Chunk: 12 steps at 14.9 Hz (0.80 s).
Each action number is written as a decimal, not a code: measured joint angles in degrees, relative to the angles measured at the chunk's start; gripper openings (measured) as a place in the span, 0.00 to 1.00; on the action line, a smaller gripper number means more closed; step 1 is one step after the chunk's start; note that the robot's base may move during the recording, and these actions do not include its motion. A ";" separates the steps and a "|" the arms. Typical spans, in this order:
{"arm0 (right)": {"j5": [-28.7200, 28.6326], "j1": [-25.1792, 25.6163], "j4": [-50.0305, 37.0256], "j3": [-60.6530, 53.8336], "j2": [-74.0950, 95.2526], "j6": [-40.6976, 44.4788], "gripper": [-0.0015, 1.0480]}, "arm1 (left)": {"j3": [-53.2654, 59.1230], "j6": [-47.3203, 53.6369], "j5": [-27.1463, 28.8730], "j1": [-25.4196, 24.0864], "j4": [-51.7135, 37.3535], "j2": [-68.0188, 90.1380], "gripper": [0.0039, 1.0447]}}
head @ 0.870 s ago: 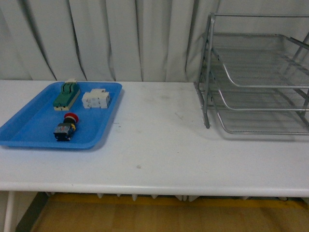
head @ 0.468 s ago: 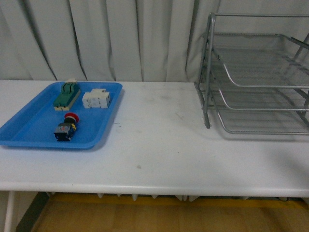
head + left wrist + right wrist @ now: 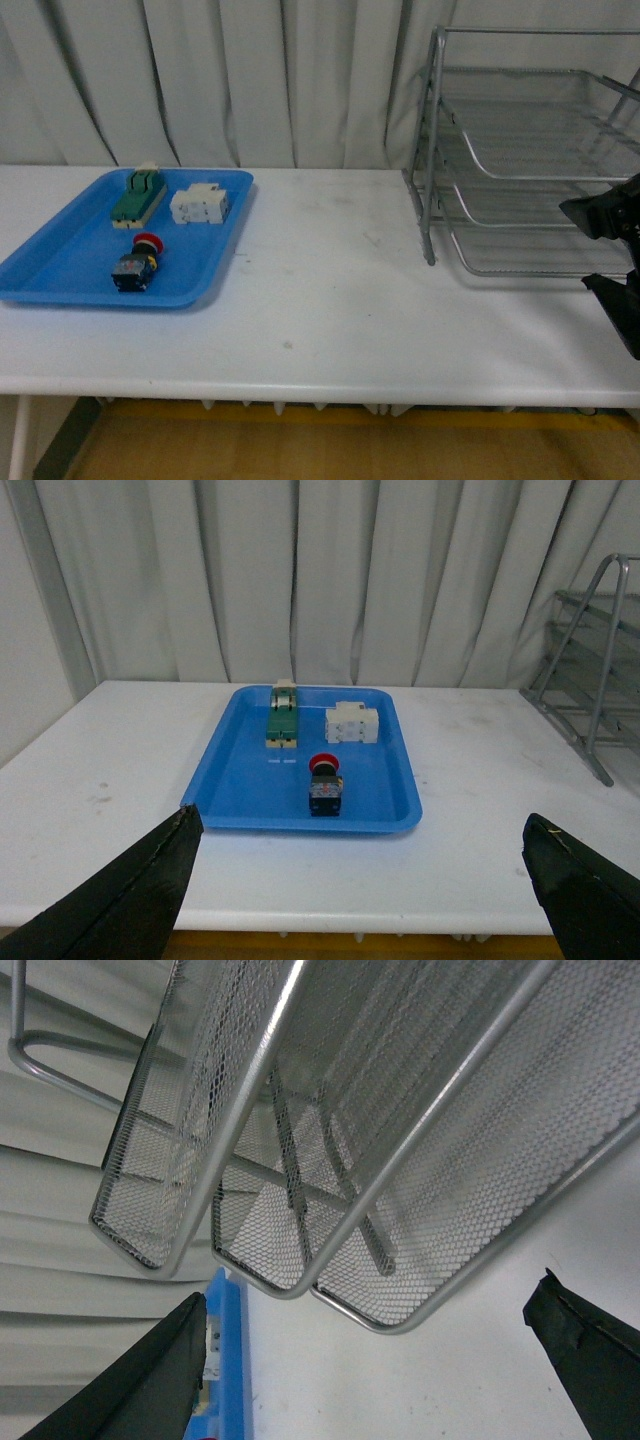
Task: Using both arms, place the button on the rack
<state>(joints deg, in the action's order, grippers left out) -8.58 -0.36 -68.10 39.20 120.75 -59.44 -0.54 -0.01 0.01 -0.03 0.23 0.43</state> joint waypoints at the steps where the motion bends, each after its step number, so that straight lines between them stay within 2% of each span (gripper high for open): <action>1: 0.00 0.02 0.09 1.97 1.14 -0.39 0.94 | 0.00 0.00 0.00 0.00 -0.02 0.00 0.94; 5: 1.09 0.04 5.33 11.52 6.08 -1.81 0.92 | 0.00 0.00 0.00 0.00 -0.02 0.00 0.94; 8: 3.04 0.04 9.07 18.73 11.69 -2.91 0.57 | 0.00 0.00 0.00 0.00 0.00 0.00 0.94; 12: 3.48 0.02 6.12 19.58 12.85 -5.42 0.14 | 0.00 0.00 -0.02 0.00 0.00 0.00 0.94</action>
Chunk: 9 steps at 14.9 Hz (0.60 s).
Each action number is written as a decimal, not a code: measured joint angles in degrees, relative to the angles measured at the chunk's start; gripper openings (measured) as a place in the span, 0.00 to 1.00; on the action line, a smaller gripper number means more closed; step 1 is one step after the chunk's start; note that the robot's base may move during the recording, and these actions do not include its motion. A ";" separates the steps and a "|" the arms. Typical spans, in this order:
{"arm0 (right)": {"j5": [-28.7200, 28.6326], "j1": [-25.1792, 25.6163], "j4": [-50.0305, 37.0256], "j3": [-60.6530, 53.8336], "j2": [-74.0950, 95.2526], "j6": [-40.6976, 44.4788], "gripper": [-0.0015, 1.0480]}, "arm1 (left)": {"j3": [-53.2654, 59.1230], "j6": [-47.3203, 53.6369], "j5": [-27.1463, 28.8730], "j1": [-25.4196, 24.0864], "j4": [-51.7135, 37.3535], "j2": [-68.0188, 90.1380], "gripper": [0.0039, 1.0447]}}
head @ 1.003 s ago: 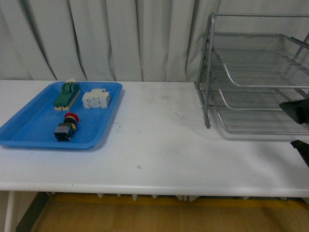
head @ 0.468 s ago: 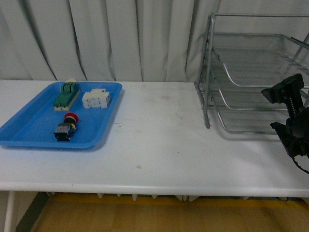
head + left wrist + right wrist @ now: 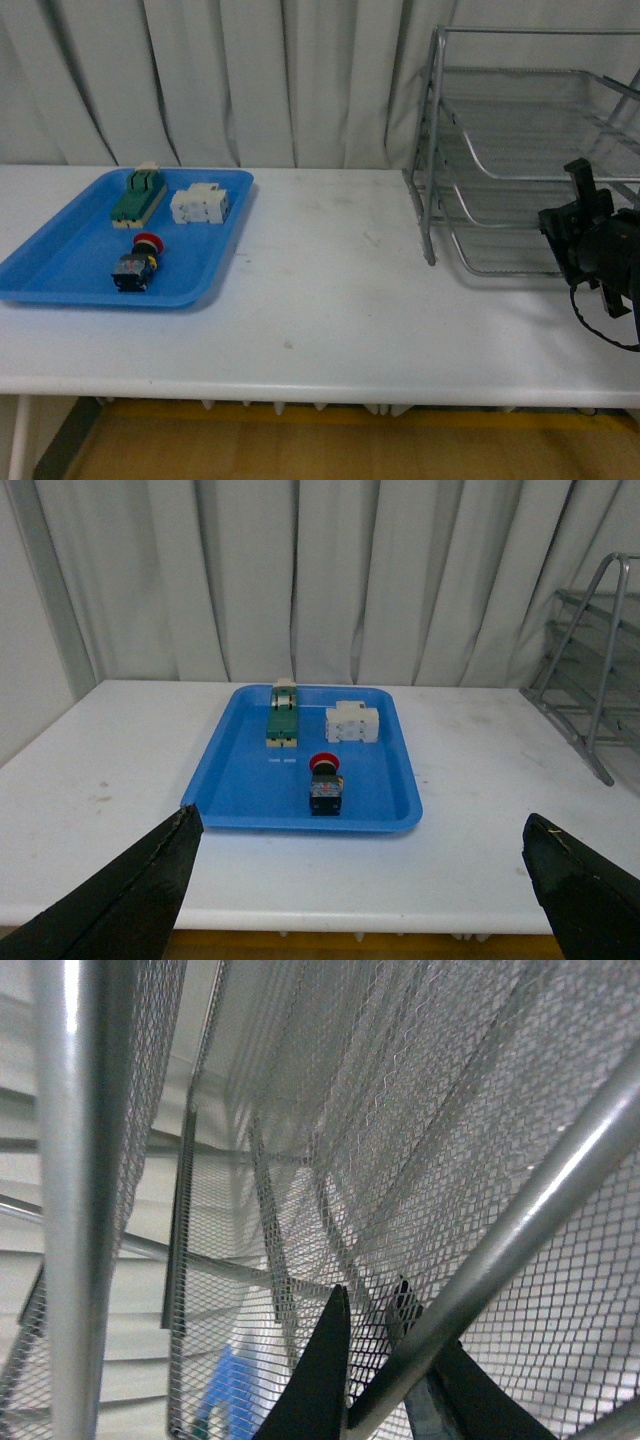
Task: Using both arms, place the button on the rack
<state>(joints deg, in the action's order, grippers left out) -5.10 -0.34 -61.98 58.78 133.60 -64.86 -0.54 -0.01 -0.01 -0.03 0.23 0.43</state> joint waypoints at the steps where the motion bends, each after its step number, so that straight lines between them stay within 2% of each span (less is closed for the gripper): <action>1: -0.55 0.02 -3.43 -3.78 -0.85 -5.03 0.09 | 0.00 0.02 0.02 0.00 0.00 0.00 0.94; 4: -0.87 -0.22 -11.89 -15.23 -3.87 -10.73 0.06 | 0.00 0.00 0.02 0.00 -0.02 0.00 0.94; 8: -0.92 -0.85 -13.70 -25.03 -7.82 -12.52 0.05 | 0.00 0.00 0.00 0.00 0.00 0.00 0.94; 9: -1.40 -0.81 -12.68 -25.42 -8.22 -9.73 0.13 | 0.00 0.00 0.00 0.00 -0.02 0.00 0.94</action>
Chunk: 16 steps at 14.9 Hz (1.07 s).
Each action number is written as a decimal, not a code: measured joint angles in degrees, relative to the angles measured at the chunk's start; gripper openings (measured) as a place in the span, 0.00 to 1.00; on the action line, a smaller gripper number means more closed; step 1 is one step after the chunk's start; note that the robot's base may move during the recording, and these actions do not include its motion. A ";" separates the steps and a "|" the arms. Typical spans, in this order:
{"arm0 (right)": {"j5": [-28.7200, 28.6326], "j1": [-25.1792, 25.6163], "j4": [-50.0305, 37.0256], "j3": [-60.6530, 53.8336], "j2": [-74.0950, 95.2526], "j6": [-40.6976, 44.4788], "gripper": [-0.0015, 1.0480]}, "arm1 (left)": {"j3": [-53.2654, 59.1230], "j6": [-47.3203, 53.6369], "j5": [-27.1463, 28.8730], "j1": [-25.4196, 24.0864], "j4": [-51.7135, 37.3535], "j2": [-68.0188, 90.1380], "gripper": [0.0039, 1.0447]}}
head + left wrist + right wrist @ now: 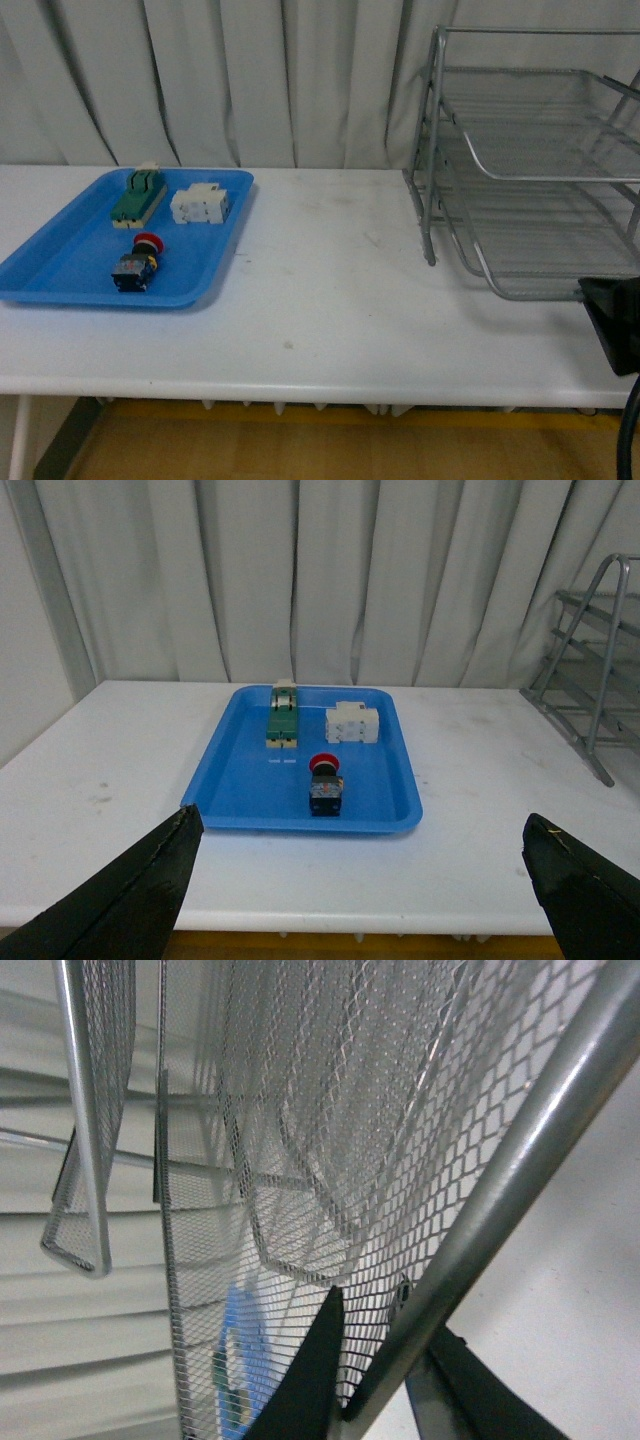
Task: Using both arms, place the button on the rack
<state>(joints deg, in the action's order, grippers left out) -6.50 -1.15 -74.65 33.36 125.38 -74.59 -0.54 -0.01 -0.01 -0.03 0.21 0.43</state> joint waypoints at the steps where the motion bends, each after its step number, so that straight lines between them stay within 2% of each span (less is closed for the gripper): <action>1: -0.20 0.02 0.07 -1.18 -0.33 3.48 0.24 | 0.00 0.00 0.02 0.00 0.00 0.00 0.94; 5: -1.07 -0.87 0.92 -8.74 -8.81 16.11 0.71 | 0.00 0.02 0.02 0.00 0.00 0.00 0.94; 7: 1.77 -2.69 0.96 -15.67 -16.11 20.96 0.94 | 0.00 0.00 0.02 0.00 0.00 0.00 0.94; 8: 4.76 -5.16 2.71 -19.54 -21.42 25.68 0.94 | 0.00 0.00 0.02 0.00 0.00 0.00 0.94; 9: 8.17 -7.43 -0.26 -22.60 -22.36 31.67 0.89 | 0.00 0.00 0.02 0.00 0.00 0.00 0.94; 10: 12.57 -7.63 0.13 -24.52 -18.05 44.37 0.77 | 0.00 0.02 0.00 0.00 -0.07 0.00 0.94; 11: 13.42 -6.14 2.78 -28.79 -16.90 55.56 0.65 | 0.00 0.02 0.07 0.09 -0.04 0.00 0.94; 12: 13.22 -5.42 1.97 -30.71 -21.68 62.90 0.54 | 0.00 0.00 0.07 -0.07 0.15 0.00 0.94; 13: 12.46 -4.35 0.20 -31.08 -31.63 69.83 0.37 | 0.00 0.00 0.00 0.09 0.00 0.00 0.94; 14: 11.39 -3.98 0.90 -32.92 -37.13 72.11 0.22 | 0.00 0.00 0.00 0.09 -0.02 0.00 0.94; 16: 8.28 -1.33 1.18 -33.03 -45.09 73.40 0.06 | 0.00 0.00 0.00 0.09 -0.02 0.00 0.94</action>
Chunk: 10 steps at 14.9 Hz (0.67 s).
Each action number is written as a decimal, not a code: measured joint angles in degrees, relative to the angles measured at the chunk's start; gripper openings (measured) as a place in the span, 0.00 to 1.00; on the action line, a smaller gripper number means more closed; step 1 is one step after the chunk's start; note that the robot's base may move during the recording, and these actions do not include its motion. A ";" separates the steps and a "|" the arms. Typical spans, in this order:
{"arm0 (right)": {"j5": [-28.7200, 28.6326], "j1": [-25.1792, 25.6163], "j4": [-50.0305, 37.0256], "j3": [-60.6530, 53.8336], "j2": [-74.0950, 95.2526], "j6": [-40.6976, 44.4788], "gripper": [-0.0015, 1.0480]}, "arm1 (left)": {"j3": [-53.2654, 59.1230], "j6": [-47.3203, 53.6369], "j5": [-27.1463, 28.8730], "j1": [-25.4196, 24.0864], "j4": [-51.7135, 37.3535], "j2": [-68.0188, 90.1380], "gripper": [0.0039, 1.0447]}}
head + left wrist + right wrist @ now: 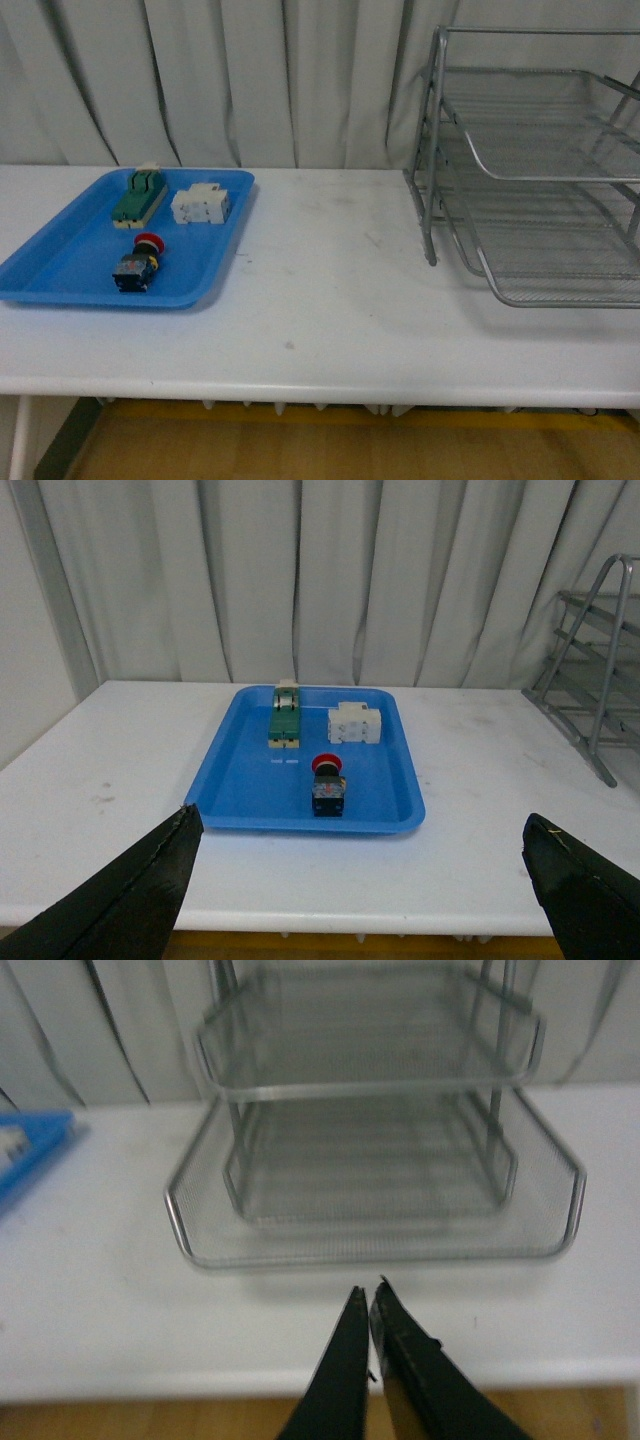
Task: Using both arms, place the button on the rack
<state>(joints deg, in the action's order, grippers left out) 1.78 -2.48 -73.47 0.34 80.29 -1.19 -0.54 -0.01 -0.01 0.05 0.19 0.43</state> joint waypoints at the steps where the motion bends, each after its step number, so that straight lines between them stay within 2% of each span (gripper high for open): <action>1: -1.03 2.67 1.11 -0.07 -7.39 0.61 0.02 | 0.00 0.00 0.02 0.00 0.02 0.00 0.94; 8: -1.60 2.49 32.39 -0.09 -40.68 0.83 0.02 | 0.00 0.00 0.02 0.00 0.02 0.00 0.94; 10: -1.62 2.49 43.67 0.22 -49.96 0.83 0.02 | 0.00 0.00 0.02 0.00 0.02 0.00 0.94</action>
<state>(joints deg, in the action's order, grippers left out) 0.16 0.01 -29.80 0.56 30.33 -0.36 -0.54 -0.01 0.01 0.05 0.21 0.43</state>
